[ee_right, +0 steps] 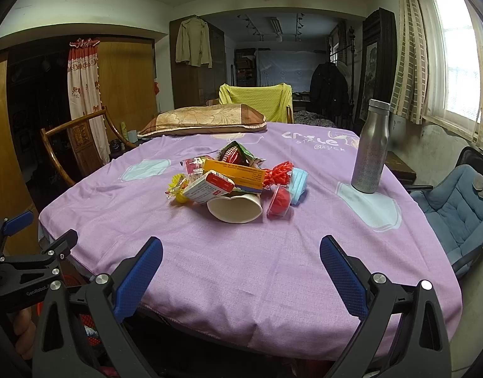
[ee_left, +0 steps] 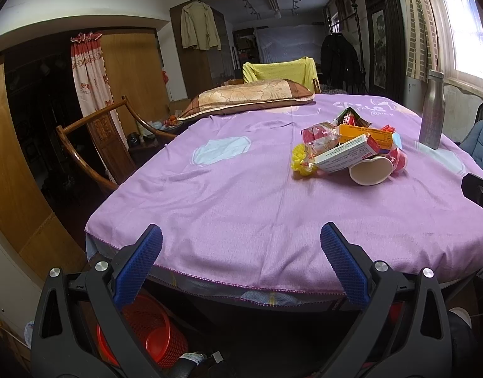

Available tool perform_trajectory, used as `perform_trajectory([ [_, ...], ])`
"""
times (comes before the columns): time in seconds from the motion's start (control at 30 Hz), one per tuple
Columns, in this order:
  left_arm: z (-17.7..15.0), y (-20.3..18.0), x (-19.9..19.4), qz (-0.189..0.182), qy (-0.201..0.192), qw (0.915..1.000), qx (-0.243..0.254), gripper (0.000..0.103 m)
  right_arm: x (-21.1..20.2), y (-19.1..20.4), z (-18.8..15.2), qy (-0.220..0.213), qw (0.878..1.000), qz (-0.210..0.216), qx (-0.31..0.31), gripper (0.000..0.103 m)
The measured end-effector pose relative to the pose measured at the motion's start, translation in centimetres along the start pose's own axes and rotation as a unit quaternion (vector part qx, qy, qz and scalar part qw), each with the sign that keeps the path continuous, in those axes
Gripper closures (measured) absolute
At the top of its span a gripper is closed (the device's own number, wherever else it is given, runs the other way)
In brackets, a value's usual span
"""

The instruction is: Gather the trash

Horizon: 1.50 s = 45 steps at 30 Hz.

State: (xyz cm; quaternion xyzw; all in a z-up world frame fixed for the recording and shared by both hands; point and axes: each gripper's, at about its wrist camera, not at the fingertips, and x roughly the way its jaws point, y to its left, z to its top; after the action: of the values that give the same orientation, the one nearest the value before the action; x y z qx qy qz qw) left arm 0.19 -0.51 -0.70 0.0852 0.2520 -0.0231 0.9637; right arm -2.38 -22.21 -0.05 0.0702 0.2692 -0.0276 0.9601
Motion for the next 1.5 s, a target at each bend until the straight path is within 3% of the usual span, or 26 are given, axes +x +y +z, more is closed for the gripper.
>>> perform_trajectory([
  [0.23, -0.4, 0.2, 0.8, -0.003, 0.027, 0.9996, 0.006, 0.006, 0.2, 0.0, -0.1, 0.002, 1.0, 0.001, 0.001, 0.005],
  [0.3, -0.4, 0.3, 1.0, -0.006, 0.041, 0.9991, 0.005, 0.006, 0.2, 0.0, -0.1, 0.003, 1.0, 0.002, 0.001, 0.005],
  [0.33, -0.3, 0.3, 1.0, -0.011, 0.067, 0.9977, 0.003, 0.006, 0.2, 0.0, -0.2, 0.003, 1.0, 0.001, 0.0, 0.005],
  [0.43, -0.1, 0.3, 1.2, -0.013, 0.084, 0.9963, 0.004, 0.006, 0.5, 0.0, -0.3, 0.005, 1.0, 0.002, -0.001, 0.005],
  [0.6, -0.2, 0.2, 1.5, -0.003, 0.067, 0.9977, 0.011, 0.006, 1.0, 0.0, -0.4, 0.009, 1.0, 0.002, -0.003, 0.005],
  [0.87, -0.3, 0.3, 3.4, -0.009, 0.071, 0.9974, -0.005, 0.006, 2.6, -0.1, -0.3, 0.023, 1.0, 0.001, -0.005, 0.005],
  [1.1, -0.3, 0.3, 6.3, -0.016, 0.101, 0.9948, -0.003, 0.006, 5.5, -1.2, -0.5, 0.051, 0.999, 0.004, 0.006, 0.005],
  [1.27, 0.4, 0.0, 9.0, -0.009, 0.122, 0.992, 0.032, 0.006, 7.5, -2.7, -0.2, 0.058, 0.998, -0.006, 0.016, 0.005],
  [1.5, 5.2, -2.7, 12.5, -0.109, 0.135, 0.9848, -0.004, 0.006, 10.5, -6.4, 1.1, 0.054, 0.996, -0.047, 0.053, 0.005],
])
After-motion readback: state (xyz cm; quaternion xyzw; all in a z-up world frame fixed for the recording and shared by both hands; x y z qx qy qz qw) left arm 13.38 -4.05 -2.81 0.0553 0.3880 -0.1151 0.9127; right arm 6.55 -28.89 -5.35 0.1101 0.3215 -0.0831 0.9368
